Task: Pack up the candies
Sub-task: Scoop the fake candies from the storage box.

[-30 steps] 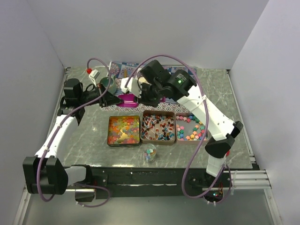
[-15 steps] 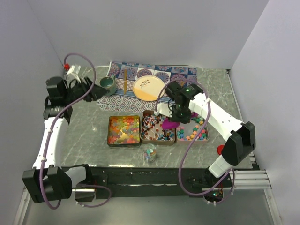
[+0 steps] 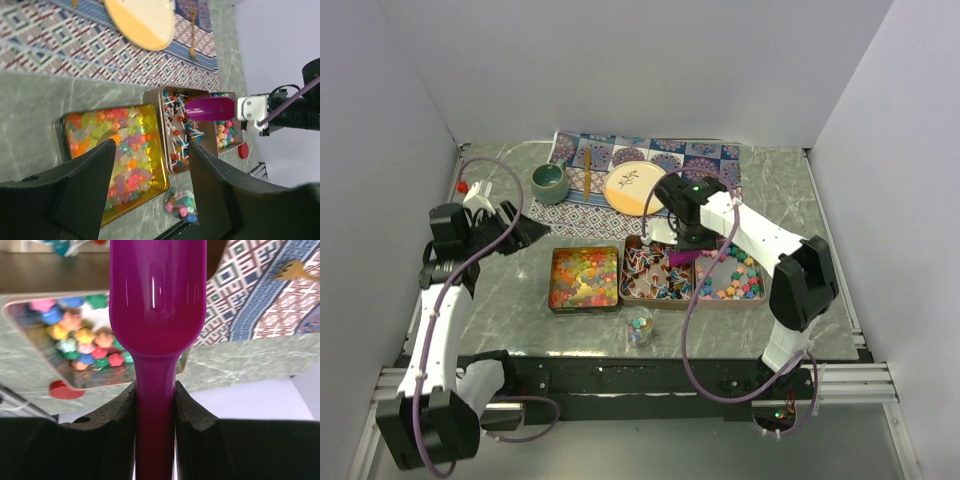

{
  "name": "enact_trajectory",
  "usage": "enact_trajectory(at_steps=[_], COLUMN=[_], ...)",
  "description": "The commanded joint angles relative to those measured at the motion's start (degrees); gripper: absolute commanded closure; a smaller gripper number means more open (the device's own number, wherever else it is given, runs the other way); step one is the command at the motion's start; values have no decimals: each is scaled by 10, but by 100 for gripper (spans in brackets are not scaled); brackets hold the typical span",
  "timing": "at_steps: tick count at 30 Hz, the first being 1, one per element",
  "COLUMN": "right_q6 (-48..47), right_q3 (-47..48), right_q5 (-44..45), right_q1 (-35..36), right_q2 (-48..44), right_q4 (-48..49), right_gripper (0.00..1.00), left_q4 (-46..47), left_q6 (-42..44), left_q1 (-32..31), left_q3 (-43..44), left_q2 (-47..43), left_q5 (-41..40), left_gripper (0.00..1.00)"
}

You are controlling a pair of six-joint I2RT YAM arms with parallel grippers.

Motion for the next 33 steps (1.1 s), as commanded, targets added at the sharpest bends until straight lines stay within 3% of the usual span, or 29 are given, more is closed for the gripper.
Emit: enact_trajectory(at_steps=[1, 13, 16, 19, 20, 22, 33], right_q6=[-25, -96, -125, -143, -149, -157, -165], right_q3=[40, 34, 13, -1, -1, 1, 30], right_q5=[49, 84, 92, 87, 85, 79, 48], right_q1=[1, 25, 36, 51, 57, 62, 73], right_q2=[26, 59, 52, 49, 51, 49, 69], right_q4=[28, 56, 70, 75, 73, 71, 58], right_gripper=[100, 100, 100, 100, 100, 100, 100], left_q4=[-56, -109, -118, -139, -147, -166, -104], left_q6=[-19, -68, -99, -126, -130, -142, -189], left_q1=[12, 28, 39, 47, 51, 55, 30], left_q3=[-26, -90, -93, -104, -108, -124, -187], left_q2=[-37, -32, -15, 2, 5, 13, 116], left_q5=[-68, -130, -138, -161, -171, -192, -134], left_gripper=[35, 37, 47, 71, 87, 99, 99])
